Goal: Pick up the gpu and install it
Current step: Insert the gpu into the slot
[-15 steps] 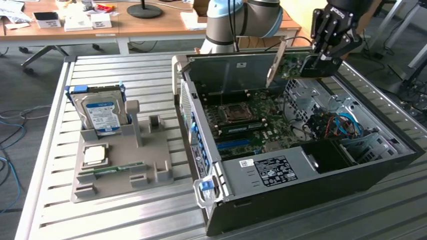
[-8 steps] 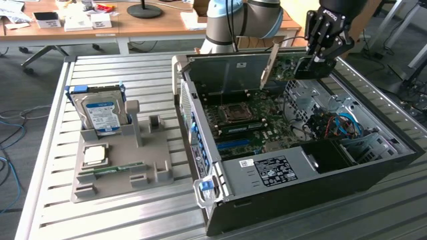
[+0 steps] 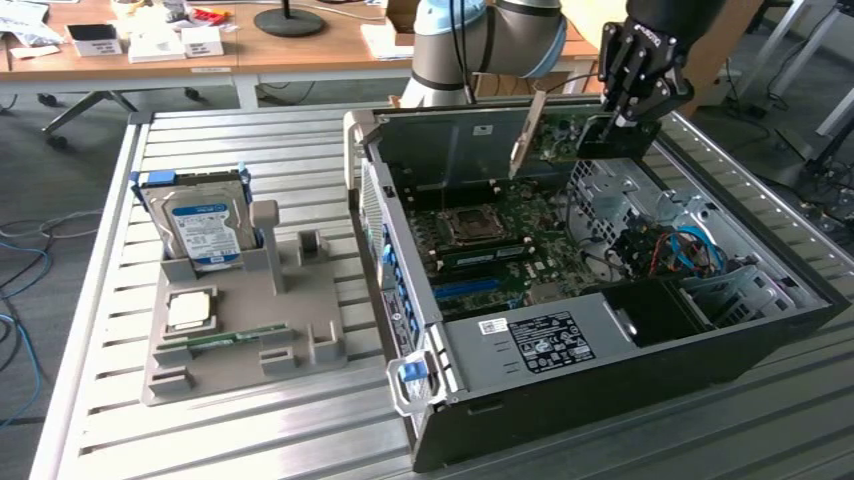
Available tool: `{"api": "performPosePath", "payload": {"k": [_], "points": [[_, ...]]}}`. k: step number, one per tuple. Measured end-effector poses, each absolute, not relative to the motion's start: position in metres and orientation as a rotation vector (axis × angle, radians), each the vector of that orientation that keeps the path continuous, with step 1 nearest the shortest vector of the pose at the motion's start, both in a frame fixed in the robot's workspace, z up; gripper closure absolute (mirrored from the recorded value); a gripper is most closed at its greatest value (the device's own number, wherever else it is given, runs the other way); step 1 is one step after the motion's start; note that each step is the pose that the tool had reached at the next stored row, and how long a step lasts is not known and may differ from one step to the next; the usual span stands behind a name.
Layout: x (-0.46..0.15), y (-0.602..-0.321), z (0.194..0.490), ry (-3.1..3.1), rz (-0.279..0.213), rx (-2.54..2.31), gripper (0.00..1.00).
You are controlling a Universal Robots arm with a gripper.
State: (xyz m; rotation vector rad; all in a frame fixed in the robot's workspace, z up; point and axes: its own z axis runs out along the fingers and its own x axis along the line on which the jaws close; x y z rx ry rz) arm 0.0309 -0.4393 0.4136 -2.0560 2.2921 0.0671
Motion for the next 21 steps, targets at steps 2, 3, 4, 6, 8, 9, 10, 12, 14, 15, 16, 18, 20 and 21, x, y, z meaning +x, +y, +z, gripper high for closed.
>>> {"api": "performPosePath", "payload": {"k": [2, 3, 4, 6, 8, 9, 10, 12, 14, 15, 16, 18, 20, 21], "points": [[0.031, -0.439, 0.414, 2.291, 0.069, -2.055, 0.73], [0.031, -0.439, 0.414, 2.291, 0.070, -2.055, 0.73], [0.031, -0.439, 0.414, 2.291, 0.070, -2.055, 0.73], [0.031, -0.439, 0.414, 2.286, 0.081, -2.050, 0.73], [0.031, -0.440, 0.414, 2.274, 0.106, -2.040, 0.73], [0.030, -0.440, 0.414, 2.271, 0.112, -2.037, 0.73], [0.030, -0.441, 0.414, 2.270, 0.115, -2.036, 0.73], [0.030, -0.443, 0.414, 2.268, 0.118, -2.035, 0.73], [0.030, -0.447, 0.413, 2.266, 0.121, -2.035, 0.73], [0.030, -0.449, 0.413, 2.265, 0.123, -2.035, 0.73], [0.030, -0.450, 0.413, 2.264, 0.124, -2.034, 0.73], [0.029, -0.454, 0.412, 2.261, 0.126, -2.035, 0.73], [0.027, -0.456, 0.412, 2.259, 0.127, -2.037, 0.73], [0.025, -0.457, 0.411, 2.259, 0.127, -2.037, 0.73]]}}
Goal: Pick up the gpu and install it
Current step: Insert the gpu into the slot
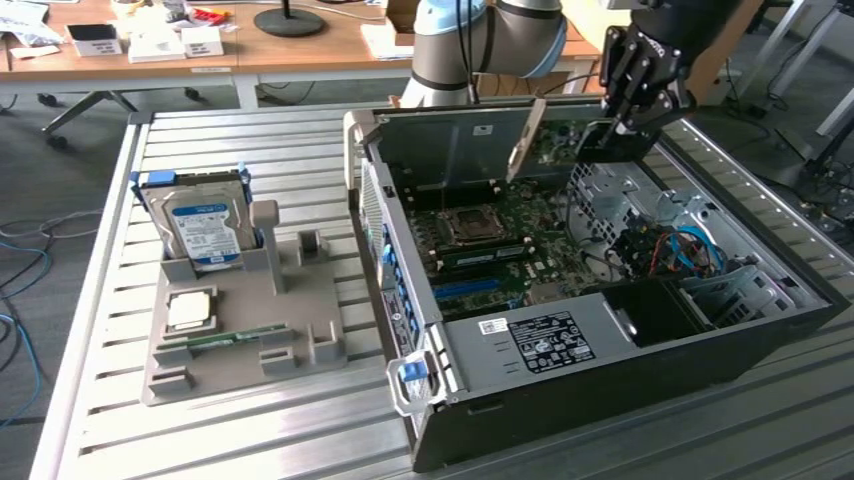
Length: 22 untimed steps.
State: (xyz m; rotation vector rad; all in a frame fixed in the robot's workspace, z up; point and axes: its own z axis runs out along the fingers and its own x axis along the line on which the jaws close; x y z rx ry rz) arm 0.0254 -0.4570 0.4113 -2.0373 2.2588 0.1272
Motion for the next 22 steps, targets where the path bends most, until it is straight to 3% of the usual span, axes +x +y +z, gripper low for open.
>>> {"api": "performPosePath", "payload": {"k": [22], "points": [[0.014, -0.470, 0.401, 2.246, 0.131, -2.050, 0.73]]}}
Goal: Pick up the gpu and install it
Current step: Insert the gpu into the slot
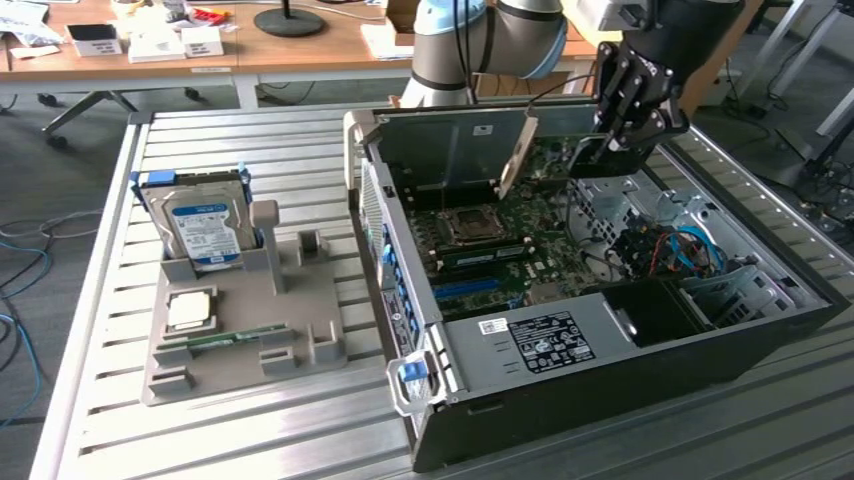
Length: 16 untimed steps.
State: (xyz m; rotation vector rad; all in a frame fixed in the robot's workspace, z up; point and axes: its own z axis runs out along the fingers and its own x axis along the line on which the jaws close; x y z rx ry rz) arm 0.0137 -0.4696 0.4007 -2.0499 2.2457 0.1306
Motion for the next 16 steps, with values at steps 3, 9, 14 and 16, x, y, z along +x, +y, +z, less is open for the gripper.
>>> {"api": "performPosePath", "payload": {"k": [3, 9, 14, 16], "points": [[0.0135, -0.4696, 0.3977, 2.246, 0.130, -2.050, 0.73], [0.0135, -0.4696, 0.3971, 2.246, 0.131, -2.050, 0.73], [0.0135, -0.4696, 0.3936, 2.246, 0.130, -2.050, 0.73], [0.0135, -0.4696, 0.3934, 2.246, 0.131, -2.050, 0.73]]}}
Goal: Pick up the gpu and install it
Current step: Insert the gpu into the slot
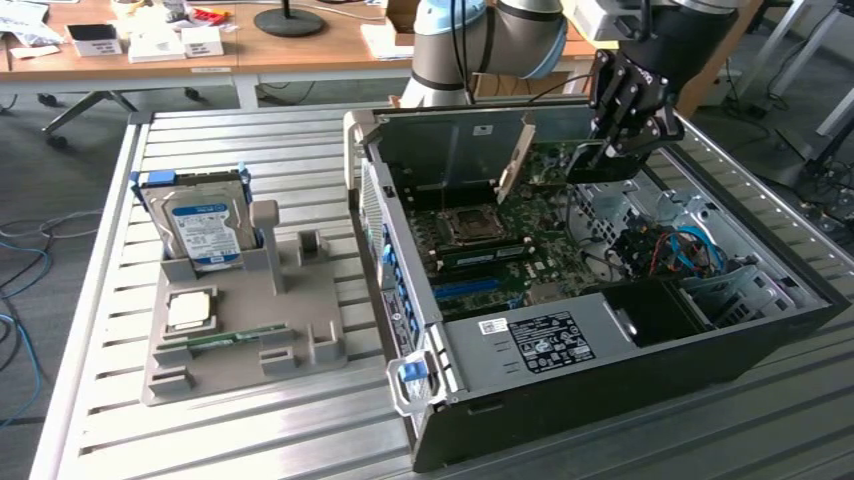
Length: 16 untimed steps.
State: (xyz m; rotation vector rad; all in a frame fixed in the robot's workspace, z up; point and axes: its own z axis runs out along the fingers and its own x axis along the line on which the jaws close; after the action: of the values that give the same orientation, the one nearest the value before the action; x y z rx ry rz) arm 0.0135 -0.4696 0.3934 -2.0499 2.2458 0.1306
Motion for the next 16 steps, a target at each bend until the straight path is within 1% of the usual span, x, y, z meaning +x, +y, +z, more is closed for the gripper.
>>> {"api": "performPosePath", "payload": {"k": [16], "points": [[0.0114, -0.4696, 0.3906, 2.246, 0.131, -2.050, 0.73]]}}
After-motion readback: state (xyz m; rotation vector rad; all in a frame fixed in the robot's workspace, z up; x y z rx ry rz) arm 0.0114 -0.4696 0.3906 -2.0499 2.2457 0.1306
